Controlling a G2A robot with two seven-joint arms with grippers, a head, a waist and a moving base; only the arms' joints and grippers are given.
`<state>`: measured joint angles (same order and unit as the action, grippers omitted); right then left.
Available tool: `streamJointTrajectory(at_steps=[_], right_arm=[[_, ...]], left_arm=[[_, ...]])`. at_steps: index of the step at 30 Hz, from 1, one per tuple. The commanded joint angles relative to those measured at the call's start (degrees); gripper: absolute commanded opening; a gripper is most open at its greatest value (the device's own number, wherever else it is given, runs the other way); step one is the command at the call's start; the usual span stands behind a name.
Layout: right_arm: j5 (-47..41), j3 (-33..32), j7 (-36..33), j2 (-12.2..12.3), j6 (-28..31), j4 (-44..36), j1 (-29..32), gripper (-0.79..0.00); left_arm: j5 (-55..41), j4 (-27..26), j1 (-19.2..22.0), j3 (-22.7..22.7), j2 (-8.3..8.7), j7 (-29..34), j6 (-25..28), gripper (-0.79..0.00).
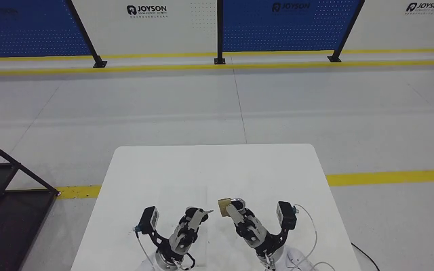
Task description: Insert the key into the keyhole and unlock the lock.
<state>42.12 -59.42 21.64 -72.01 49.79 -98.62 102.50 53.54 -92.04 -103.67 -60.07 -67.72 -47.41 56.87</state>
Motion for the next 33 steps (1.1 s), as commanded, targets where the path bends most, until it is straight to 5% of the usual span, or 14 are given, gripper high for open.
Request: streamJointTrajectory(at_steps=[1,33], right_arm=[[0.00,0.00,0.00,0.00,0.00,0.00,0.00,-0.785],[0.00,0.00,0.00,0.00,0.00,0.00,0.00,-0.785]], left_arm=[[-0.10,0.49,0.35,0.20,-0.22,0.25,0.25,-0.785],[-0.72,2.17,2.55,1.55,-1.53,1.13,1.13,-0.785]])
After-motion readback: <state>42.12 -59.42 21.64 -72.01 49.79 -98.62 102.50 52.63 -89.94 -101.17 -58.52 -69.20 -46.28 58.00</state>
